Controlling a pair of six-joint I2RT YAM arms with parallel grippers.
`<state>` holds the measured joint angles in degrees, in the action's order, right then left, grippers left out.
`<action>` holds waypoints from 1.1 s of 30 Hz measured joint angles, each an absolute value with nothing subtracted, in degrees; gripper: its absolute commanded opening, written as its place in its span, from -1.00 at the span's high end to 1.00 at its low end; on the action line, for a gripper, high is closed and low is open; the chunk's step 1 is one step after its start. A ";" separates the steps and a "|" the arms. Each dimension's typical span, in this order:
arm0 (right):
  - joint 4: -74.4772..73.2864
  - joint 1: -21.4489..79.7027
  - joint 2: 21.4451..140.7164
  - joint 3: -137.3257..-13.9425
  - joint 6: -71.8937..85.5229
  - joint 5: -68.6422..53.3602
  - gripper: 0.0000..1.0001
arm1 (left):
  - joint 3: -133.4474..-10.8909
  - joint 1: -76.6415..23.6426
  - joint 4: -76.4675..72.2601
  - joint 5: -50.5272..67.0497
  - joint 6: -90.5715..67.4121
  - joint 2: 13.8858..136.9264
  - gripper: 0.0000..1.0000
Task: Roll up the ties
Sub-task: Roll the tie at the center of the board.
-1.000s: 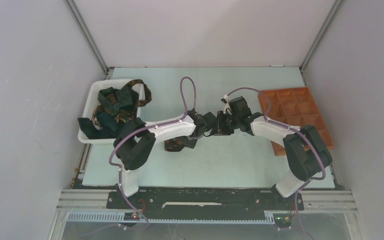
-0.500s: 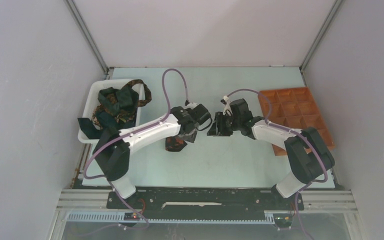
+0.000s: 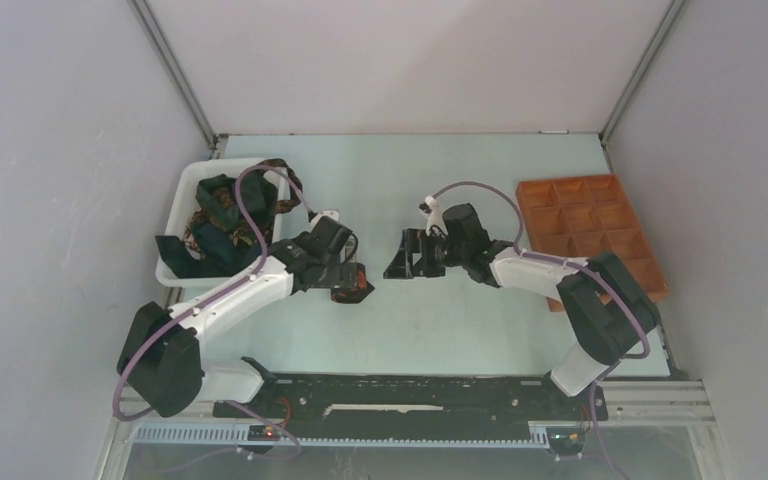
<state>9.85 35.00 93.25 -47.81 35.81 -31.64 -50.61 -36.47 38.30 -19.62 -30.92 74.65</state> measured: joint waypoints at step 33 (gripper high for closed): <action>13.45 42.00 112.79 -60.84 41.87 -31.29 -0.86 | -40.97 -33.65 21.10 -14.90 -30.02 76.01 -0.59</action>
